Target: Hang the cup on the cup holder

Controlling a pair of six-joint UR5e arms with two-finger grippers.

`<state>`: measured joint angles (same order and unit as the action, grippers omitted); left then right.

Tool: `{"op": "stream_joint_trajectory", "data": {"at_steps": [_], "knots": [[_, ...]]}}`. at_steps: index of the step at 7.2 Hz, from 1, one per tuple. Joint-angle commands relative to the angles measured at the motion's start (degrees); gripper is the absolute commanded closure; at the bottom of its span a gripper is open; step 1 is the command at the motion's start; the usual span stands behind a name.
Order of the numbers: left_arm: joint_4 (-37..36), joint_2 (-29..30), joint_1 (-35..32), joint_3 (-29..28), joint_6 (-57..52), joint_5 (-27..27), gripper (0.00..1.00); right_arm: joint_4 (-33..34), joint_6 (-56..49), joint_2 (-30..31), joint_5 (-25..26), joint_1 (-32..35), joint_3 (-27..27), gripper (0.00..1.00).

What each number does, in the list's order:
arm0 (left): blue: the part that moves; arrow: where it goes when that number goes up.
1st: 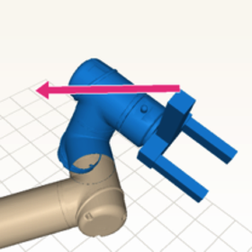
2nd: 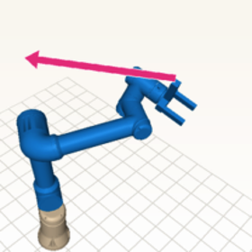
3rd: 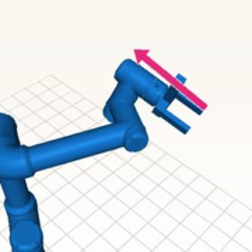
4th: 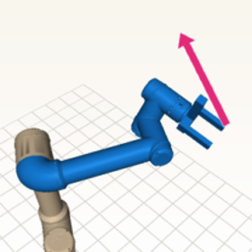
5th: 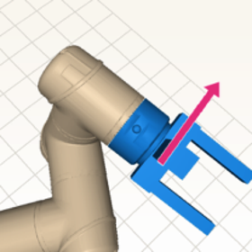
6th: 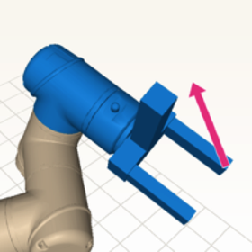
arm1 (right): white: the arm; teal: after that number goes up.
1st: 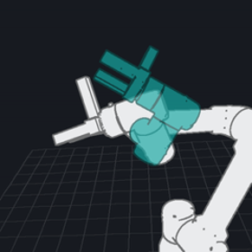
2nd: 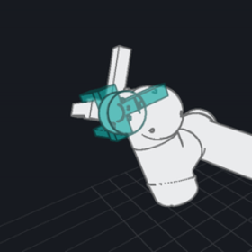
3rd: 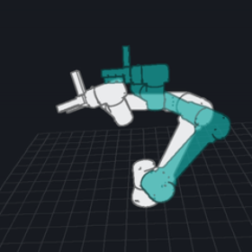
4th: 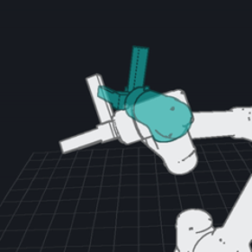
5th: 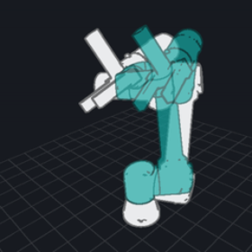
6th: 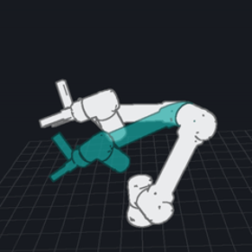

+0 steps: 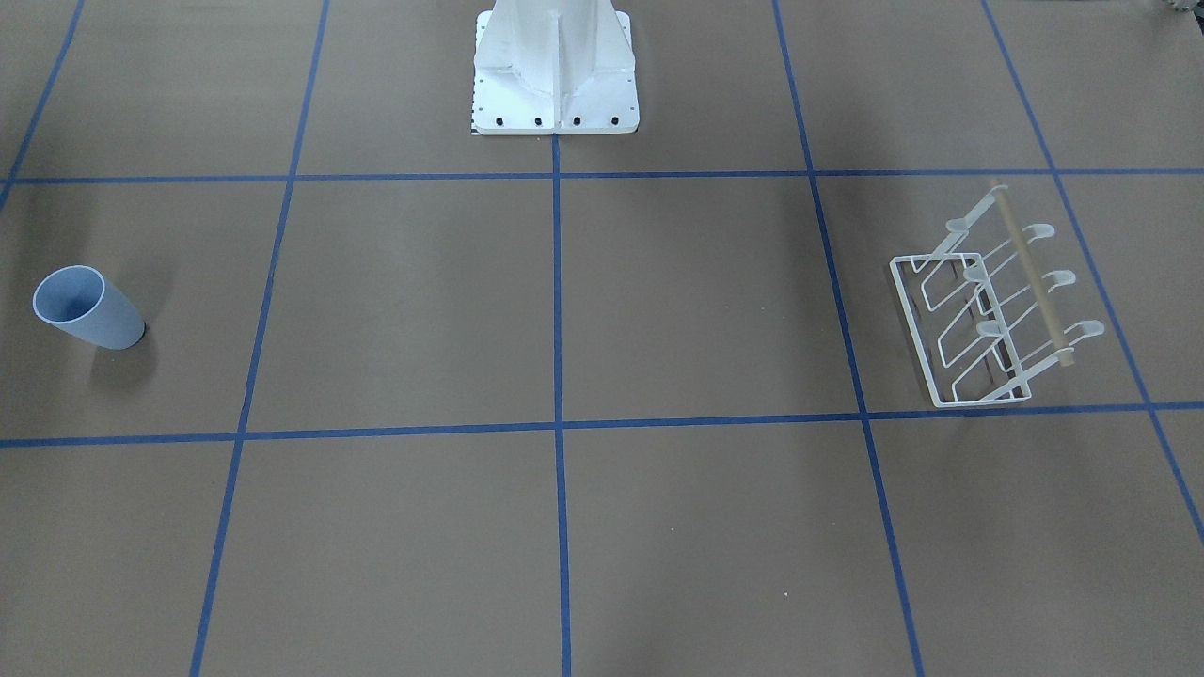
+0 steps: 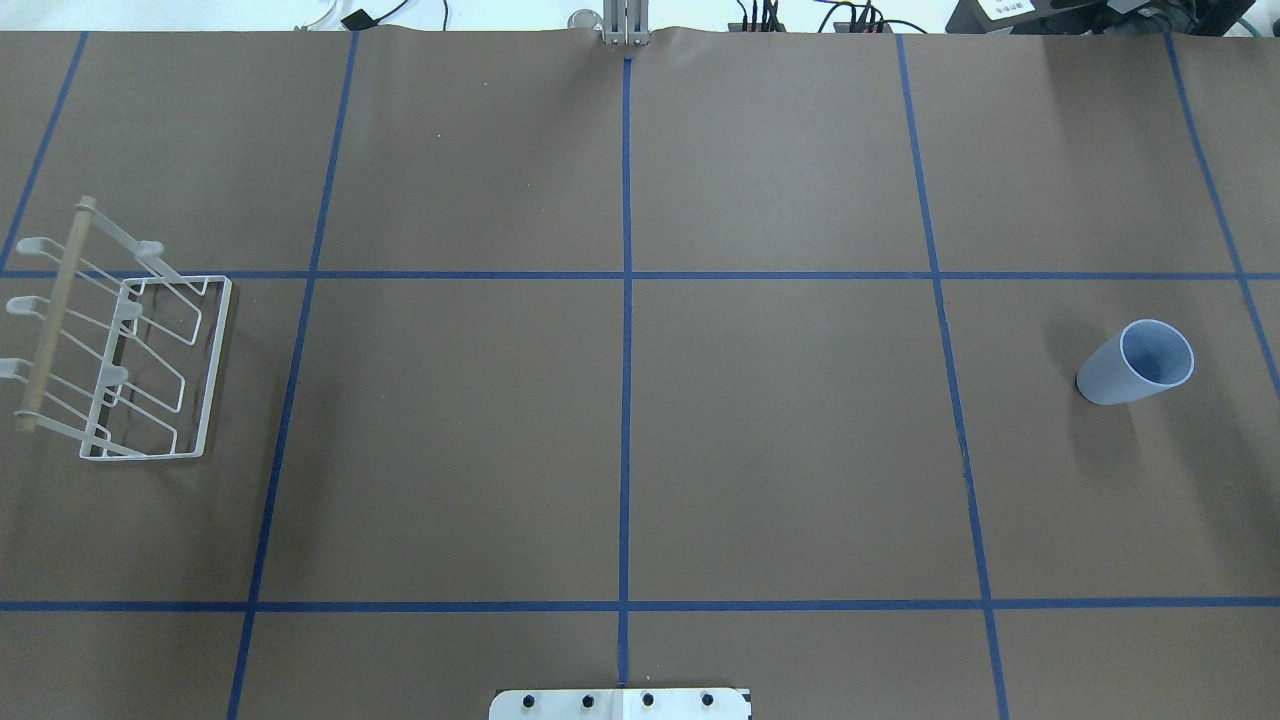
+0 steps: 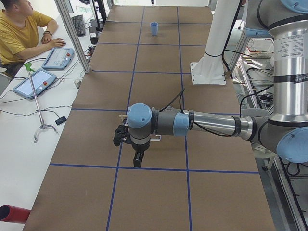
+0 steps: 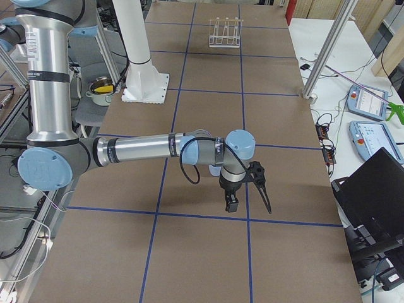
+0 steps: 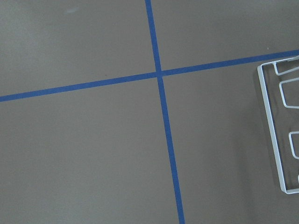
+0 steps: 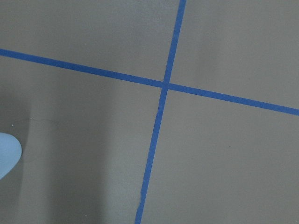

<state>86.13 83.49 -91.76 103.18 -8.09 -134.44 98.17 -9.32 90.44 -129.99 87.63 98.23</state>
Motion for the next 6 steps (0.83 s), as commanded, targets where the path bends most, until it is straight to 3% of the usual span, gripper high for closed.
{"op": "stream_joint_trajectory", "data": {"at_steps": [1, 5, 6], "knots": [[-0.1, 0.0, 0.0, 0.7, 0.0, 0.0, 0.01, 0.0, 0.0, 0.0, 0.0, 0.0, -0.1, 0.00], [-0.3, -0.1, -0.2, 1.0, 0.3, 0.2, 0.01, -1.0, 0.1, -0.5, 0.1, 0.0, 0.5, 0.00], [-0.1, -0.1, -0.1, 1.0, 0.4, 0.2, 0.01, -5.8, 0.0, -0.5, 0.1, 0.0, 0.1, 0.00]]}}
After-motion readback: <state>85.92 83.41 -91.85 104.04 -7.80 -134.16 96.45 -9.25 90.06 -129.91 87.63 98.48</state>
